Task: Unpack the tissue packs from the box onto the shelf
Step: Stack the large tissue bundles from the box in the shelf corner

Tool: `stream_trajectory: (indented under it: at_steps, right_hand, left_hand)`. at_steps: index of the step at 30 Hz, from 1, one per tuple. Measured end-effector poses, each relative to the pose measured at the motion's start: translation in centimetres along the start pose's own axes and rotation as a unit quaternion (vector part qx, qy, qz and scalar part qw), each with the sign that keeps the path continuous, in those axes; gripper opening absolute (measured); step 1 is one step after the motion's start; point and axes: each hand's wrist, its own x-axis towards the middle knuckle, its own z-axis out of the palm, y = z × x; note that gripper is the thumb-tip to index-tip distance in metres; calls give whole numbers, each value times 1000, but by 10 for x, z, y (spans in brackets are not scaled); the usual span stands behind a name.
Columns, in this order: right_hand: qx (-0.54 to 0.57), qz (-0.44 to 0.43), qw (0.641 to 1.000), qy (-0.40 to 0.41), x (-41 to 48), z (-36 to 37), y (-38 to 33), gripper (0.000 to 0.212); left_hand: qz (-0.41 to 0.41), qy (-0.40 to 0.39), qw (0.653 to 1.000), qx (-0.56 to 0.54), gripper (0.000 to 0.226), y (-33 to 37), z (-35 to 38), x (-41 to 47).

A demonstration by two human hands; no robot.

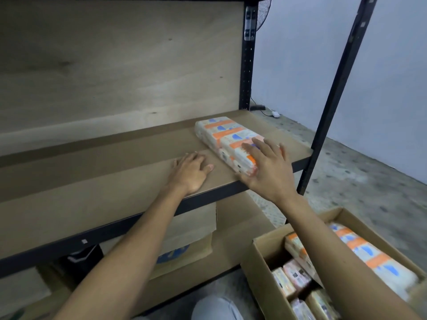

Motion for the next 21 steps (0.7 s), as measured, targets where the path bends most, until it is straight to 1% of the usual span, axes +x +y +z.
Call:
stream_trajectory:
  at_steps: [6,10,16,21]
  right_hand:
    - [-15,20,999,41,10,12,8,61]
    - [-27,42,998,49,22,22,20,58]
    - [-36,72,996,32,48,34,44,58]
    - [-37,74,996,16,74,46,65,58]
  left_hand:
    - [-3,2,1000,5,56,2,-2,1]
    - [-6,1,1000,-1,55,6,-2,10]
    - [-4,-1,1000,-8,56,18,6,34]
    - [-16,10,1000,-2,55,23,11,56]
